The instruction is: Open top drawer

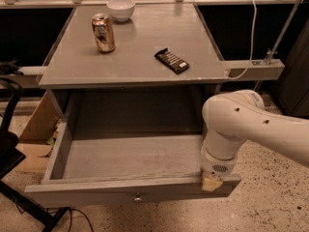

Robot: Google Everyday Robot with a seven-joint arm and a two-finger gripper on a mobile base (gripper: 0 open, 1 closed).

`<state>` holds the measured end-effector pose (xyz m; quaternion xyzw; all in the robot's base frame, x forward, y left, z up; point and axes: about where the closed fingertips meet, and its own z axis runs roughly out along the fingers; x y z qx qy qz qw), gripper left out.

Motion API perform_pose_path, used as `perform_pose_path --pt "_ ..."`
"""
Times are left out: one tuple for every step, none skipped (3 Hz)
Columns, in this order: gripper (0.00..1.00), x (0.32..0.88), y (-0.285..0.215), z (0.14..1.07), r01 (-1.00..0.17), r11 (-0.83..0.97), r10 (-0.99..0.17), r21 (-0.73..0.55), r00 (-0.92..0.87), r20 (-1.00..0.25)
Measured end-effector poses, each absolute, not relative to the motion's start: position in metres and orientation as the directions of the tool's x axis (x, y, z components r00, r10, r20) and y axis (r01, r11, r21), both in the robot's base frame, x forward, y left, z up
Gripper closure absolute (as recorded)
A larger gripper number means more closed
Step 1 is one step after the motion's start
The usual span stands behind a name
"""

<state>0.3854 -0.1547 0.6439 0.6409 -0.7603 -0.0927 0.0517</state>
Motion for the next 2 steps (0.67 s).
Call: perform_pose_path --pt "1.00 0.373 -0.159 0.648 -0.959 0.175 -0.982 0.224 -0.187 -0.033" --pt "1.00 0.362 -0.162 0.652 -0.953 0.186 -0.980 0.239 -0.198 -0.028"
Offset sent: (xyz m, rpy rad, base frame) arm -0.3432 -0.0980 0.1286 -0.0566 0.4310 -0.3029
